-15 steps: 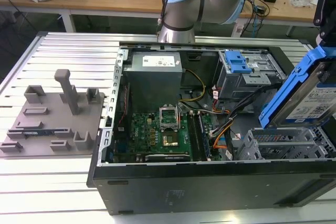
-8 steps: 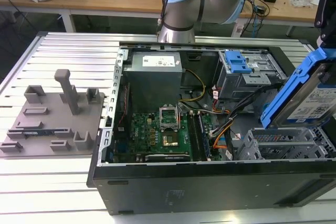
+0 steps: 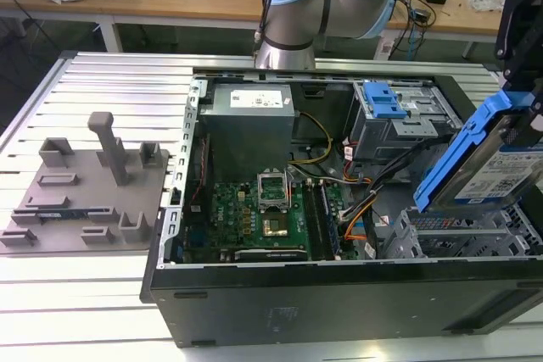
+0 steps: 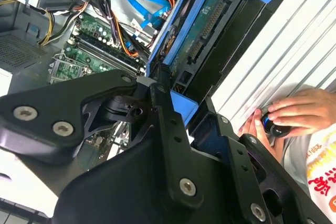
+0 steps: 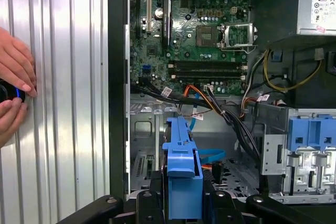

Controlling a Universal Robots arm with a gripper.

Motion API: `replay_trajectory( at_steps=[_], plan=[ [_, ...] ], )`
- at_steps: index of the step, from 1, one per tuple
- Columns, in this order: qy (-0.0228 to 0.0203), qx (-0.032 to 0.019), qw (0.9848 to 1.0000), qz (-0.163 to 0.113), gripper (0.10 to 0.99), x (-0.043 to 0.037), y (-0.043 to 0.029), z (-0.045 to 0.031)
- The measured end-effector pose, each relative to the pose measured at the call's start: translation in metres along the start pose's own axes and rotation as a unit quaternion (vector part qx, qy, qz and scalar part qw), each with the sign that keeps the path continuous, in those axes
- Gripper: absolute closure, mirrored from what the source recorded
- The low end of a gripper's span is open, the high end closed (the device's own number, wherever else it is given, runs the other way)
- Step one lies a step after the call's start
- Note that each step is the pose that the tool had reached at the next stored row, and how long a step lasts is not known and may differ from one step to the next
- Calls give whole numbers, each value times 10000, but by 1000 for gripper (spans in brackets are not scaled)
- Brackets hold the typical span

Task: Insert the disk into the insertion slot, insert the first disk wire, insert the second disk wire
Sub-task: 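Insert the disk into the insertion slot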

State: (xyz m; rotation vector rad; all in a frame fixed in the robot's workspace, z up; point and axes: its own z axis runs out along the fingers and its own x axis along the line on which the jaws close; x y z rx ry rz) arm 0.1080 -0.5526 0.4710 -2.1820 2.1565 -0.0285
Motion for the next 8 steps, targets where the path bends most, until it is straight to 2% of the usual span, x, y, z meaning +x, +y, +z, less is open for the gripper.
replay_trajectory(
  at_steps=[8],
  plan=[
    [13,6,9999,163,718,12,8,31]
  ],
)
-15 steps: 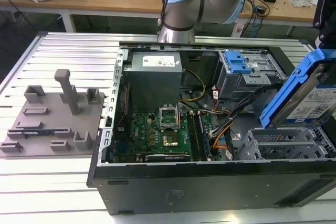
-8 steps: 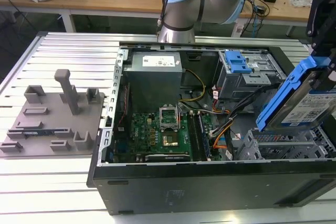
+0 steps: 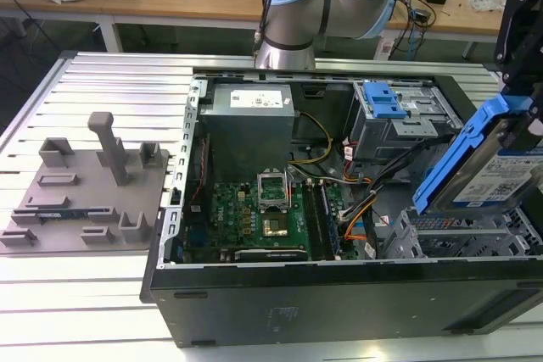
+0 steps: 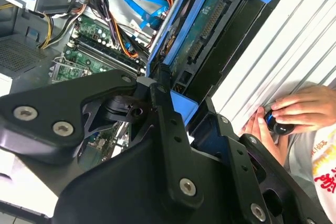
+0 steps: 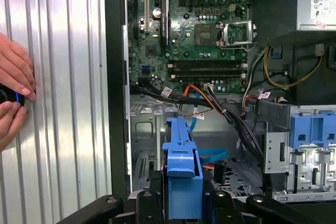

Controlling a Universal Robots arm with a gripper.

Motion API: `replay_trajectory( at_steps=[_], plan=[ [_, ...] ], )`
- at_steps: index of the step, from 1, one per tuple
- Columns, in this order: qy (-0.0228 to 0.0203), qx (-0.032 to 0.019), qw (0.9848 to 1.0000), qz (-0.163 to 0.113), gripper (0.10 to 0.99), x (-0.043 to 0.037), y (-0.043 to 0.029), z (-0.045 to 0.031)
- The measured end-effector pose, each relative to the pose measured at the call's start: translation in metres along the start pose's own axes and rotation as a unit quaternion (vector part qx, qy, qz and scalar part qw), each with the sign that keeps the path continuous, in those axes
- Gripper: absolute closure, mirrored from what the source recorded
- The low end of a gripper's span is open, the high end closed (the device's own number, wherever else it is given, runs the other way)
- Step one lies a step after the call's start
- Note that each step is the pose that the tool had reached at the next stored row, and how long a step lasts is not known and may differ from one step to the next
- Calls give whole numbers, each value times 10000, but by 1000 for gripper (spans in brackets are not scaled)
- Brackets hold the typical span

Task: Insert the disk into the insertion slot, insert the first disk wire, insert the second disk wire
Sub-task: 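Insert the disk into the insertion slot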

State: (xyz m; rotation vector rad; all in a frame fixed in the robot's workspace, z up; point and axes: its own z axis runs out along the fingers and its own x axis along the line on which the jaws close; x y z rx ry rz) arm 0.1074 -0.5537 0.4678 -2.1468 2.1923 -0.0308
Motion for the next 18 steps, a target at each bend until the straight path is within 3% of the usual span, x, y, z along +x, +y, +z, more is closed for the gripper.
replay_trajectory(
  at_steps=[18],
  plan=[
    [15,2,10000,54,718,16,10,83]
  ],
)
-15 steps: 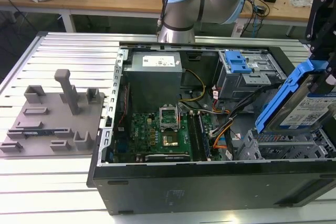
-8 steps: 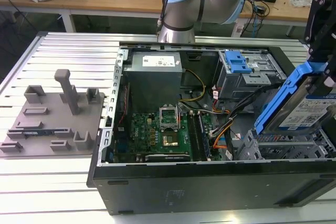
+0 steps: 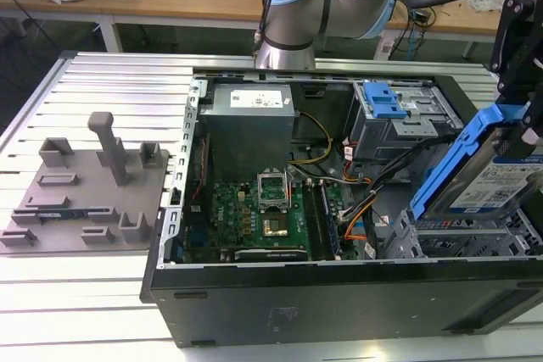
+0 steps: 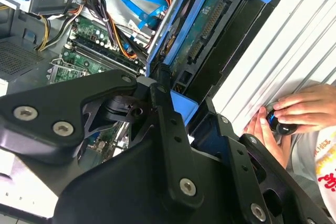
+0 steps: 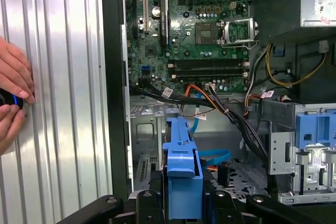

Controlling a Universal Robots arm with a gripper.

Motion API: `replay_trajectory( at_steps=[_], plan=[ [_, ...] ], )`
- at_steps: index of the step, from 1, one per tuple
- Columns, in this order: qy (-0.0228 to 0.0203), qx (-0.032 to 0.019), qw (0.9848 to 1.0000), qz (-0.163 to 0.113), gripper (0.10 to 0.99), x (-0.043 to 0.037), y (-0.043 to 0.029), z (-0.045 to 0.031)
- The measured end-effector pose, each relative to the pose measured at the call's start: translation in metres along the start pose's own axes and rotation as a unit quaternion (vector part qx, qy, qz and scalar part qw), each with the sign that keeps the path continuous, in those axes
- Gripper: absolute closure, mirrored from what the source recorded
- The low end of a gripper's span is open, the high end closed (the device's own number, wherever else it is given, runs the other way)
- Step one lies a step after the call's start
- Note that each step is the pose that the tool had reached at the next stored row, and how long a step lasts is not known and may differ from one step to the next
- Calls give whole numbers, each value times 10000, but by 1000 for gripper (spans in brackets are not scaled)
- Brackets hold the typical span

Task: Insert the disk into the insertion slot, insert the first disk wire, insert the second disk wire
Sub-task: 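Insert the disk into the insertion slot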

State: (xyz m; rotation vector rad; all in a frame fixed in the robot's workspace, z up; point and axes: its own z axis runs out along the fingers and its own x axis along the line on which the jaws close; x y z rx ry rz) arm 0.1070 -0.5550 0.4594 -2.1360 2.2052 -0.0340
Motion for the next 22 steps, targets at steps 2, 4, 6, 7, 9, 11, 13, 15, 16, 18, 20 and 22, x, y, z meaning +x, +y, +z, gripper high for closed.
replay_trajectory(
  at_steps=[2,4,6,7,9,11,13,15,16,18,20,22],
  plan=[
    [0,0,10000,0,718,3,0,10],
    [1,0,10000,0,718,9,1,24],
    [0,0,10000,0,718,13,2,37],
    [0,0,10000,0,718,14,2,47],
    [0,0,10000,0,718,17,4,73],
    [0,0,10000,0,718,19,6,106],
    [0,0,10000,0,718,24,9,157],
    [0,0,10000,0,718,26,11,182],
    [0,0,10000,0,718,29,13,210],
    [0,0,10000,0,718,31,15,248],
    [0,0,10000,0,718,33,17,283],
    [0,0,10000,0,718,36,21,341]
  ],
)
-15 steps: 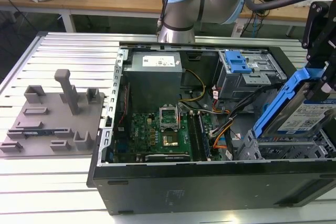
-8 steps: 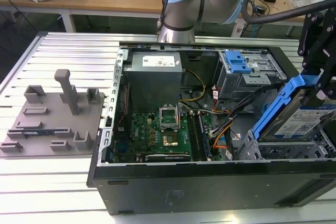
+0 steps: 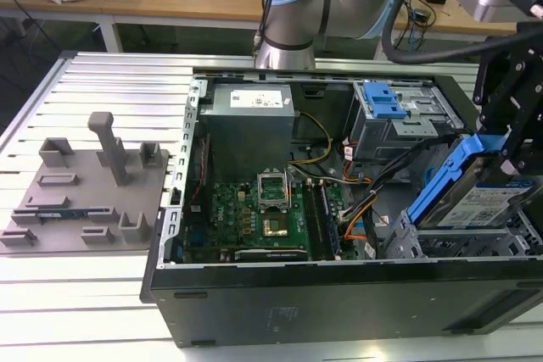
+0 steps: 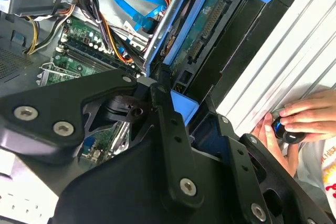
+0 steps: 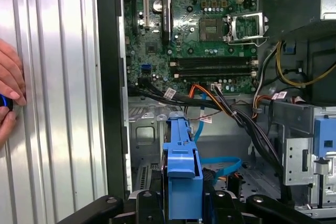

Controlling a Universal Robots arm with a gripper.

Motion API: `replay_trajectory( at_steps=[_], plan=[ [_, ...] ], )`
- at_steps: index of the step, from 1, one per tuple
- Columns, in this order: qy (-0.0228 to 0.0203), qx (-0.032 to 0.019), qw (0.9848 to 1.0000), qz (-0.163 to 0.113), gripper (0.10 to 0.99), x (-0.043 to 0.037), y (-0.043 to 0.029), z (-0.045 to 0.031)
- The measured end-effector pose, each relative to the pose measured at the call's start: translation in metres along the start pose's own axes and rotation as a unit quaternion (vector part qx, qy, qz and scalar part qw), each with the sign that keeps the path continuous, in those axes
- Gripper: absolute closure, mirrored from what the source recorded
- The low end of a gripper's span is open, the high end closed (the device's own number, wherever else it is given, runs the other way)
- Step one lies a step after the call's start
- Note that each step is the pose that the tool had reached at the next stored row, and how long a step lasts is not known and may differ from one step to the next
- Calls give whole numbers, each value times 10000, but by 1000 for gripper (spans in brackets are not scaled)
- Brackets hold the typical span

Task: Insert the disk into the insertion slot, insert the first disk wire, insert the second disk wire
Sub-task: 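Insert the disk into the insertion slot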

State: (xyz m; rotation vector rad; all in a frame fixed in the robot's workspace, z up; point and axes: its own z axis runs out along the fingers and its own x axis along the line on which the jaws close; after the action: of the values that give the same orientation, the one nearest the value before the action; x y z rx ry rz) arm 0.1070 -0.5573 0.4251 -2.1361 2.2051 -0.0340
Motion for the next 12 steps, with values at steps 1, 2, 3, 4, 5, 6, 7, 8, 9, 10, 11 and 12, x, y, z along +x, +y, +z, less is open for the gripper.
replay_trajectory(
  at_steps=[1,2,3,4,5,6,7,8,9,10,11,12],
  plan=[
    [0,0,10000,0,718,1,1,15],
    [0,0,10000,0,718,3,4,60],
    [0,0,10000,0,718,5,6,88],
    [0,0,10000,0,718,6,7,106],
    [1,0,10000,0,718,7,8,122],
    [0,0,10000,0,718,8,10,158],
    [0,0,10000,0,718,10,13,206],
    [2,0,10000,0,718,12,16,253],
    [1,0,10000,0,718,13,17,270],
    [0,0,10000,0,718,13,18,275],
    [0,0,10000,0,706,14,18,281],
    [1,0,10000,0,706,14,18,282]
  ],
)
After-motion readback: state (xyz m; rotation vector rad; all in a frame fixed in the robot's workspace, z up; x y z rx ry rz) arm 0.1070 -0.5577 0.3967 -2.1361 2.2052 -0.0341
